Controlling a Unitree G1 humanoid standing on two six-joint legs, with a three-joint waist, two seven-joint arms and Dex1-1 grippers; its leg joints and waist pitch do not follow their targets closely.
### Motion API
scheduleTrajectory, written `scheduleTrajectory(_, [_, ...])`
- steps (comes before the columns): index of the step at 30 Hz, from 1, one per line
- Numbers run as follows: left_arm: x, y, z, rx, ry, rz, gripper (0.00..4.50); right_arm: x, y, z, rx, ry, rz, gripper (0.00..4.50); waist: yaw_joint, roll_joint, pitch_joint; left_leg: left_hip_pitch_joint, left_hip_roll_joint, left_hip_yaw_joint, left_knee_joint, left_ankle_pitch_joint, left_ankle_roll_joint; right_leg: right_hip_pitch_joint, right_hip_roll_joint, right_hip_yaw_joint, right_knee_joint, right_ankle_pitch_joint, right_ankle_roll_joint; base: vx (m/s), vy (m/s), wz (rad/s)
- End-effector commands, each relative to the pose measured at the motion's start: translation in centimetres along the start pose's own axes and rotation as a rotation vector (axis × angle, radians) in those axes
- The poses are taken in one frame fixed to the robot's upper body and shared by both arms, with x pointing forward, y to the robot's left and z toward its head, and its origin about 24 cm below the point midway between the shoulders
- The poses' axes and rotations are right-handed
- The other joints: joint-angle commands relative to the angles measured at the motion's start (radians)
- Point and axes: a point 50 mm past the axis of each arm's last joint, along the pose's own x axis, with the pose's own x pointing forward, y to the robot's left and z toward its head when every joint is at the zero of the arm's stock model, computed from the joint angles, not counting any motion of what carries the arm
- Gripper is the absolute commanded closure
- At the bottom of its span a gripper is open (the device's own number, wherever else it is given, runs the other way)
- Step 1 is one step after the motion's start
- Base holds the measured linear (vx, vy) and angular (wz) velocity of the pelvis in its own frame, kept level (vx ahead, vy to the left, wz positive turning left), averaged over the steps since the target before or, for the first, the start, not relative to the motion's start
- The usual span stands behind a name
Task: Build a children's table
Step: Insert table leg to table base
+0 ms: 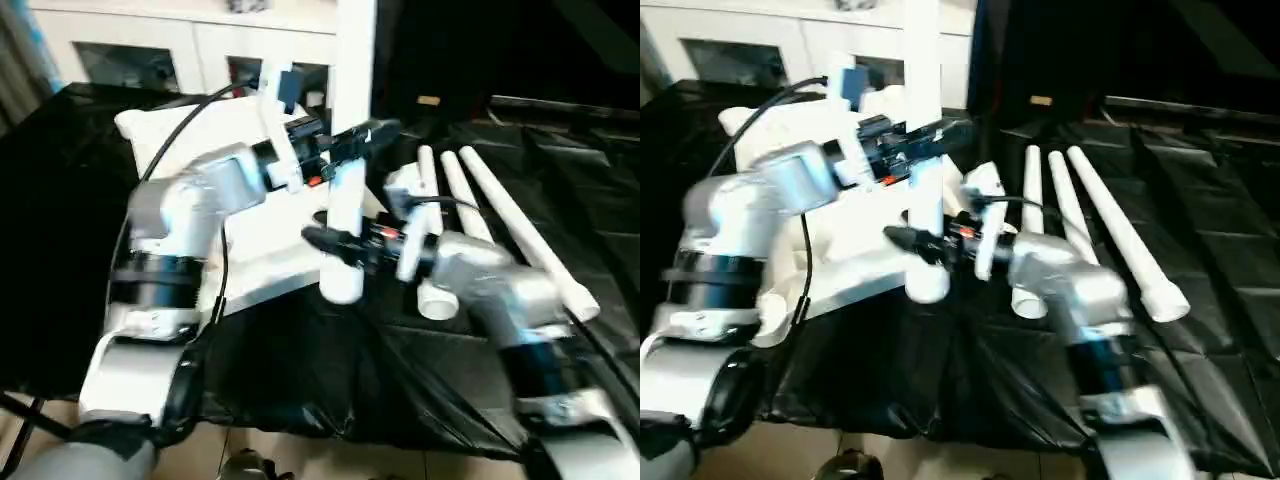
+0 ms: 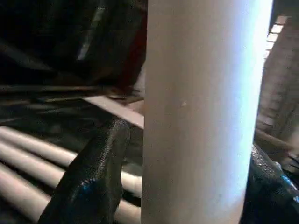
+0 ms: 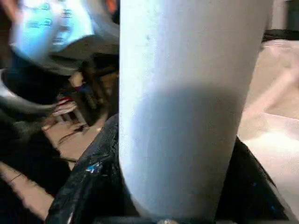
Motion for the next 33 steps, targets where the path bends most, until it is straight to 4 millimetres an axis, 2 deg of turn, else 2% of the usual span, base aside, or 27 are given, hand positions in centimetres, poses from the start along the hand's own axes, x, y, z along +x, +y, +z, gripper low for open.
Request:
scheduleTrajectory(1, [-0.2, -0.3, -0.5, -0.012, 0.041, -0.039, 1.52, 0.1, 1.1, 0.8, -0.031, -0.006, 0.099, 2.62, -0.002, 0.008, -0.079, 0.035, 0.044, -0.027, -0.078, -0.216, -0.035, 0.044, -0.085, 0.043, -0.075, -0.185, -0.207, 0.000, 0.000, 0.00])
scheduleTrajectory(3, [-0.1, -0.7, -1.0, 0.012, 0.094, -0.072, 1.79, -0.3, 1.4, 0.7, -0.030, 0.035, 0.143, 2.62, -0.002, 0.003, -0.079, 0.036, 0.045, -0.028, -0.080, -0.220, -0.039, 0.044, -0.083, 0.043, -0.079, -0.214, -0.193, 0.000, 0.000, 0.00])
scheduleTrajectory(5, [-0.1, -0.6, -1.0, 0.019, 0.098, -0.062, 1.89, -0.4, 1.5, 0.7, -0.031, 0.044, 0.149, 2.62, -0.001, 0.003, -0.080, 0.036, 0.046, -0.029, -0.080, -0.212, -0.042, 0.045, -0.084, 0.043, -0.076, -0.209, -0.190, 0.000, 0.000, 0.00])
scheduleTrajectory(6, [0.0, -0.4, -0.9, 0.019, 0.087, -0.049, 1.99, -0.4, 1.5, 0.7, -0.034, 0.048, 0.150, 2.62, 0.000, 0.005, -0.079, 0.038, 0.045, -0.027, -0.078, -0.218, -0.045, 0.039, -0.085, 0.044, -0.078, -0.214, -0.194, 0.000, 0.000, 0.00])
scheduleTrajectory(8, [0.0, -0.3, -0.8, 0.017, 0.072, -0.035, 2.24, -0.4, 1.5, 0.7, -0.037, 0.052, 0.148, 2.62, 0.001, 0.004, -0.080, 0.036, 0.044, -0.027, -0.078, -0.210, -0.046, 0.043, -0.086, 0.043, -0.077, -0.210, -0.195, 0.000, 0.000, 0.00])
scheduleTrajectory(11, [0.0, 0.2, -0.3, 0.011, 0.031, 0.022, 2.35, -0.4, 1.2, 0.7, -0.073, 0.068, 0.109, 2.62, 0.002, 0.002, -0.081, 0.032, 0.043, -0.028, -0.076, -0.190, -0.042, 0.045, -0.086, 0.043, -0.075, -0.190, -0.195, 0.000, 0.000, 0.00])
scheduleTrajectory(12, [0.0, 0.2, -0.3, 0.012, 0.029, 0.027, 2.49, -0.4, 1.1, 0.7, -0.078, 0.069, 0.102, 2.27, 0.002, 0.001, -0.083, 0.032, 0.042, -0.027, -0.075, -0.180, -0.039, 0.045, -0.085, 0.042, -0.073, -0.178, -0.196, 0.000, 0.000, 0.00])
scheduleTrajectory(14, [-0.1, 0.3, -0.3, 0.036, 0.026, 0.063, 2.60, -0.1, 0.3, 0.7, -0.100, 0.073, 0.011, 1.92, 0.000, 0.003, -0.083, 0.031, 0.043, -0.028, -0.075, -0.173, -0.040, 0.043, -0.085, 0.041, -0.072, -0.165, -0.199, 0.000, 0.000, 0.00])
scheduleTrajectory(15, [-0.1, 0.3, -0.3, 0.048, 0.028, 0.084, 2.65, 0.0, -0.1, 0.8, -0.088, 0.059, -0.035, 1.86, -0.002, -0.009, -0.083, 0.031, 0.043, -0.027, -0.075, -0.175, -0.039, 0.044, -0.083, 0.041, -0.072, -0.165, -0.198, 0.000, 0.000, 0.00])
scheduleTrajectory(16, [-0.1, 0.4, -0.3, 0.056, 0.029, 0.098, 2.65, 0.1, -0.4, 0.9, -0.078, 0.049, -0.064, 1.86, -0.003, -0.006, -0.083, 0.028, 0.043, -0.030, -0.077, -0.162, -0.040, 0.047, -0.086, 0.040, -0.068, -0.166, -0.200, 0.000, 0.000, 0.00])
scheduleTrajectory(18, [0.0, 0.6, -0.4, 0.085, 0.043, 0.135, 2.68, 0.1, -0.7, 1.0, -0.077, 0.035, -0.099, 1.57, -0.005, -0.004, -0.081, 0.033, 0.042, -0.027, -0.075, -0.176, -0.038, 0.043, -0.086, 0.042, -0.075, -0.195, -0.191, 0.000, 0.000, 0.00])
scheduleTrajectory(19, [0.1, 0.7, -0.5, 0.093, 0.052, 0.156, 2.68, 0.2, -0.8, 1.0, -0.079, 0.032, -0.112, 1.47, -0.006, -0.031, -0.081, 0.032, 0.043, -0.024, -0.077, -0.170, -0.034, 0.045, -0.084, 0.042, -0.078, -0.199, -0.184, 0.000, 0.000, 0.00])
scheduleTrajectory(20, [0.2, 0.8, -0.5, 0.098, 0.058, 0.172, 2.68, 0.2, -0.8, 1.1, -0.080, 0.030, -0.122, 1.47, 0.002, -0.014, -0.082, 0.034, 0.045, -0.027, -0.076, -0.155, -0.035, 0.043, -0.088, 0.043, -0.071, -0.197, -0.178, 0.000, 0.000, 0.00])
scheduleTrajectory(21, [0.2, 1.1, -0.6, 0.118, 0.068, 0.202, 2.68, 0.3, -1.0, 1.1, -0.084, 0.027, -0.144, 1.35, 0.001, -0.011, -0.082, 0.034, 0.046, -0.026, -0.077, -0.155, -0.037, 0.041, -0.087, 0.043, -0.072, -0.192, -0.175, 0.000, 0.000, 0.00])
scheduleTrajectory(22, [0.2, 1.4, -0.6, 0.138, 0.083, 0.245, 2.68, 0.4, -1.1, 1.1, -0.087, 0.025, -0.167, 1.35, -0.003, -0.028, -0.080, 0.034, 0.045, -0.025, -0.079, -0.162, -0.040, 0.040, -0.083, 0.041, -0.075, -0.194, -0.168, 0.000, 0.000, 0.00])
scheduleTrajectory(24, [0.2, 1.9, -0.6, 0.161, 0.097, 0.308, 2.68, 0.6, -1.3, 1.1, -0.090, 0.020, -0.198, 1.11, 0.001, -0.019, -0.081, 0.037, 0.046, -0.026, -0.080, -0.169, -0.052, 0.037, -0.087, 0.042, -0.073, -0.198, -0.161, 0.000, 0.000, 0.00])
scheduleTrajectory(26, [0.1, 2.3, -0.5, 0.172, 0.099, 0.348, 2.68, 0.8, -1.4, 1.2, -0.090, 0.008, -0.220, 1.03, 0.001, -0.021, -0.081, 0.036, 0.044, -0.026, -0.081, -0.174, -0.056, 0.039, -0.086, 0.042, -0.072, -0.185, -0.159, 0.000, 0.000, 0.00])
scheduleTrajectory(28, [0.1, 2.9, -0.2, 0.197, 0.090, 0.418, 2.68, 0.9, -1.6, 1.3, -0.093, 0.003, -0.244, 0.68, 0.001, -0.022, -0.082, 0.036, 0.044, -0.027, -0.081, -0.168, -0.057, 0.041, -0.086, 0.043, -0.071, -0.167, -0.159, 0.000, 0.000, 0.00])
scheduleTrajectory(31, [0.0, 3.6, 0.4, 0.206, 0.067, 0.482, 2.69, 1.2, -1.8, 1.2, -0.104, 0.012, -0.265, 0.57, 0.002, -0.024, -0.083, 0.033, 0.042, -0.027, -0.080, -0.158, -0.056, 0.044, -0.087, 0.043, -0.070, -0.153, -0.155, 0.000, 0.000, 0.00])
scheduleTrajectory(32, [0.0, 3.7, 0.6, 0.205, 0.062, 0.494, 2.69, 1.2, -1.8, 1.1, -0.102, 0.019, -0.274, 0.48, 0.002, -0.021, -0.083, 0.033, 0.042, -0.026, -0.079, -0.157, -0.057, 0.043, -0.087, 0.043, -0.069, -0.145, -0.157, 0.000, 0.000, 0.00])
scheduleTrajectory(33, [0.0, 3.7, 0.7, 0.204, 0.060, 0.502, 2.69, 1.3, -1.9, 1.1, -0.101, 0.025, -0.281, 0.35, 0.001, -0.022, -0.083, 0.033, 0.042, -0.027, -0.079, -0.152, -0.056, 0.044, -0.087, 0.042, -0.068, -0.138, -0.160, 0.000, 0.000, 0.00])
